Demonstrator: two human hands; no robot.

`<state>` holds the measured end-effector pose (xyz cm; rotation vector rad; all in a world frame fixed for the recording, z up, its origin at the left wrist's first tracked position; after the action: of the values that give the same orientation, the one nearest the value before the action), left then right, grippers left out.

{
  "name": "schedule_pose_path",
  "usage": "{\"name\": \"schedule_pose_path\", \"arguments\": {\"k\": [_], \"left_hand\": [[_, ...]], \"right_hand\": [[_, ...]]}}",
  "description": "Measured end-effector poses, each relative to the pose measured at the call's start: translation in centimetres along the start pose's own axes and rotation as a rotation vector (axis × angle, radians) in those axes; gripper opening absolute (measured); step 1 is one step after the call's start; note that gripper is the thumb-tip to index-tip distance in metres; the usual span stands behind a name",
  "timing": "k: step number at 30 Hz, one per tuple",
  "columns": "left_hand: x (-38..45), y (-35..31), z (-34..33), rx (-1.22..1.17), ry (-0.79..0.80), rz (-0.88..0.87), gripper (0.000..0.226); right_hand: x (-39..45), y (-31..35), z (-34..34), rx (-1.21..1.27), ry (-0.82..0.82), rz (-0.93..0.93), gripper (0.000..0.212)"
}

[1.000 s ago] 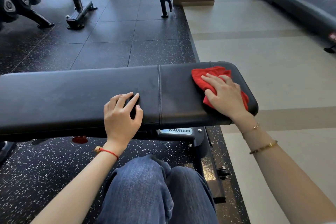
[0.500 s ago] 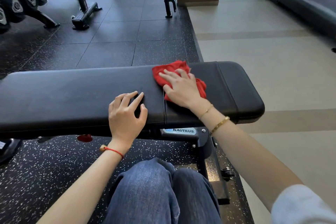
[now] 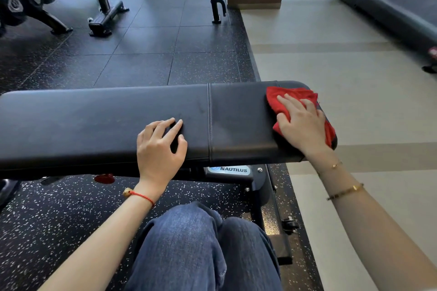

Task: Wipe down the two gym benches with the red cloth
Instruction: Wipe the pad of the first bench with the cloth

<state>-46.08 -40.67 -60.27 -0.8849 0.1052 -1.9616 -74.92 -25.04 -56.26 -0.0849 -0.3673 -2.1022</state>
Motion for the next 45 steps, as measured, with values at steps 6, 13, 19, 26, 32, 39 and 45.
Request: {"name": "schedule_pose_path", "arguments": {"k": [6,13,19,26,32,39,45], "left_hand": [[-0.1,-0.2,0.1,0.012,0.002,-0.004,0.035],[0.0,-0.1,0.0,0.021,0.013,0.006,0.036],[0.1,-0.1,0.0,0.025,0.018,0.001,0.035],[0.1,-0.1,0.0,0.026,0.008,-0.006,0.035],[0.1,-0.3,0.2,0.026,0.019,-0.012,0.034],[0.8,-1.1,0.5,-0.02,0.083,0.068,0.034],[2.3,-3.4,0.1,-0.096,0.126,0.024,0.03]], "right_hand": [[6.6,1.1,-1.3,0.015,0.094,-0.088,0.051],[5.6,6.8,-2.3,0.024,0.147,0.2,0.051],[1.1,7.0,-1.4,0.159,0.148,0.375,0.049],[1.2,4.5,0.1,0.311,-0.018,0.285,0.058],[1.5,3.4,-0.2,0.066,-0.04,-0.041,0.07],[1.7,4.6,-0.1,0.176,-0.059,-0.037,0.058],[2.1,4.6,0.1,0.413,-0.021,-0.117,0.055]]}}
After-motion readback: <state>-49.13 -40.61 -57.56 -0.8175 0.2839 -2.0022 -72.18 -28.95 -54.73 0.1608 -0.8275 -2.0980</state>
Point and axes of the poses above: each hand's wrist, its own x-axis towards the middle knuckle, its own z-axis out of the back of the hand, y = z × x, the point moved 3 cm from there along x, towards the middle knuckle, and after that the axes turned 12 degrees about z, right-handed, at the moved point
